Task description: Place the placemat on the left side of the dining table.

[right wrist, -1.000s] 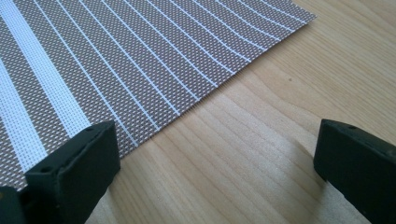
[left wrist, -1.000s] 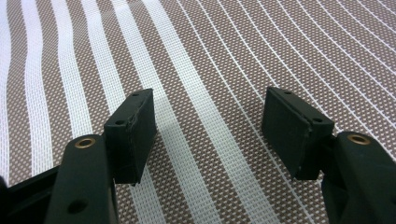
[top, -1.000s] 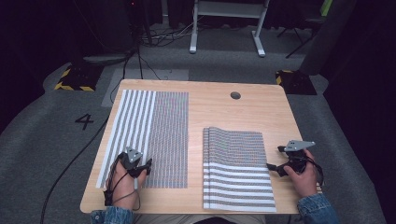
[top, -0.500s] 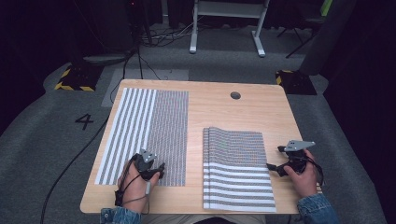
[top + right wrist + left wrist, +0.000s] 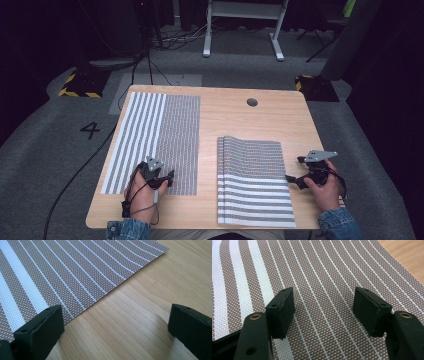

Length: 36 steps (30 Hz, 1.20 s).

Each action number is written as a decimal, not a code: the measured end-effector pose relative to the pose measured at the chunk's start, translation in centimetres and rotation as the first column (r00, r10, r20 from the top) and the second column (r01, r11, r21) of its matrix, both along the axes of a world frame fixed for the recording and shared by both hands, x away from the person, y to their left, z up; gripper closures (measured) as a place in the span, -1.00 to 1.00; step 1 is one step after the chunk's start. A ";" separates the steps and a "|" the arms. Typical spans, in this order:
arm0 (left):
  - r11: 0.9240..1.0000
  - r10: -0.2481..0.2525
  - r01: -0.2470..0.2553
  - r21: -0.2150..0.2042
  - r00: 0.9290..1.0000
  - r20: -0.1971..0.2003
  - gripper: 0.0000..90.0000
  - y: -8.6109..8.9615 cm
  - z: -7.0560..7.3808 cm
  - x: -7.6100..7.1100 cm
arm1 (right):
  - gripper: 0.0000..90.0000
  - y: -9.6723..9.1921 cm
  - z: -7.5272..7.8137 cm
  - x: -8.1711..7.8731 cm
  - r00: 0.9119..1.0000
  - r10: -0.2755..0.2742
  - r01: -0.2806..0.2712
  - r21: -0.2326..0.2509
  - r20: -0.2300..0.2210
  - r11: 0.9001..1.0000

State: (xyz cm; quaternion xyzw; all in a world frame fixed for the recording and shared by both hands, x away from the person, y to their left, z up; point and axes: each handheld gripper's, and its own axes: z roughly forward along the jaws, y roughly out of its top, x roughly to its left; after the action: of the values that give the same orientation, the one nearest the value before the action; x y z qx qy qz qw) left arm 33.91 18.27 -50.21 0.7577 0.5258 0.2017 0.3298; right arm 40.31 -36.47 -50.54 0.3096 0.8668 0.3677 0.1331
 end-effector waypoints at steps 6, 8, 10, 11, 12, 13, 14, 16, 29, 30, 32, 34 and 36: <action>1.000 0.006 -0.006 -0.003 1.000 0.000 -0.22 0.2 0.0 0.4 | -0.99 0.0 0.0 0.0 1.000 -0.001 0.001 0.001 -0.002 1.000; 1.000 0.019 -0.019 -0.001 1.000 0.000 -0.20 0.2 0.0 0.5 | -0.99 0.0 0.0 0.0 1.000 -0.001 0.001 0.000 -0.001 1.000; 1.000 0.027 -0.027 -0.002 1.000 0.000 -0.19 0.1 0.0 0.7 | -0.99 0.0 0.0 0.0 1.000 0.000 0.000 0.000 0.000 1.000; 1.000 0.031 -0.031 -0.001 1.000 0.000 -0.20 0.1 0.0 0.7 | -0.99 0.0 0.0 0.0 1.000 0.000 0.000 0.000 0.000 1.000; 0.999 0.031 -0.031 -0.010 1.000 0.000 -0.19 0.1 0.0 0.7 | -0.99 0.0 0.0 0.0 1.000 0.000 0.000 0.000 0.000 1.000; 0.999 0.036 -0.036 -0.007 0.999 0.001 -0.18 0.1 0.0 0.6 | -0.99 0.0 0.0 0.0 1.000 -0.001 0.001 0.000 -0.001 1.000; 0.999 0.038 -0.038 -0.015 0.999 -0.008 -0.19 0.1 0.1 0.6 | -0.99 0.0 0.0 0.0 1.000 -0.001 0.001 0.000 -0.001 1.000; 0.999 0.042 -0.042 -0.021 0.999 -0.004 -0.21 0.0 0.6 0.3 | -0.99 0.0 0.0 0.0 1.000 -0.001 0.001 0.000 -0.001 1.000; 0.987 -0.157 0.159 -0.030 0.986 0.053 -0.27 -4.1 3.9 -3.1 | -0.99 0.0 0.0 0.0 1.000 0.000 0.000 0.000 0.000 1.000; 0.983 -0.180 0.181 -0.036 0.982 0.052 -0.28 -4.3 3.9 -3.3 | -0.99 0.0 0.0 0.0 1.000 0.000 0.000 0.000 -0.001 1.000; 0.971 -0.229 0.231 -0.054 0.972 0.041 -0.29 -4.7 3.8 -3.8 | -0.99 0.0 0.0 0.0 1.000 -0.001 0.001 0.000 -0.001 1.000; 0.957 -0.283 0.284 -0.052 0.959 0.016 -0.32 -5.1 3.6 -4.3 | -0.99 0.0 0.0 0.0 1.000 -0.001 0.001 0.000 -0.001 1.000; 0.947 -0.320 0.319 -0.038 0.947 -0.009 -0.32 -5.3 3.2 -4.8 | -0.99 0.0 0.0 0.0 1.000 -0.001 0.001 0.000 -0.001 1.000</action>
State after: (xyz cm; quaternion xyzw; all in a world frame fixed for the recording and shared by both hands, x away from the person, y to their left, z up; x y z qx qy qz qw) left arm 29.10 12.93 -46.99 0.8284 0.4020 0.1305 0.3677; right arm 40.31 -36.47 -50.54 0.3100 0.8667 0.3675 0.1327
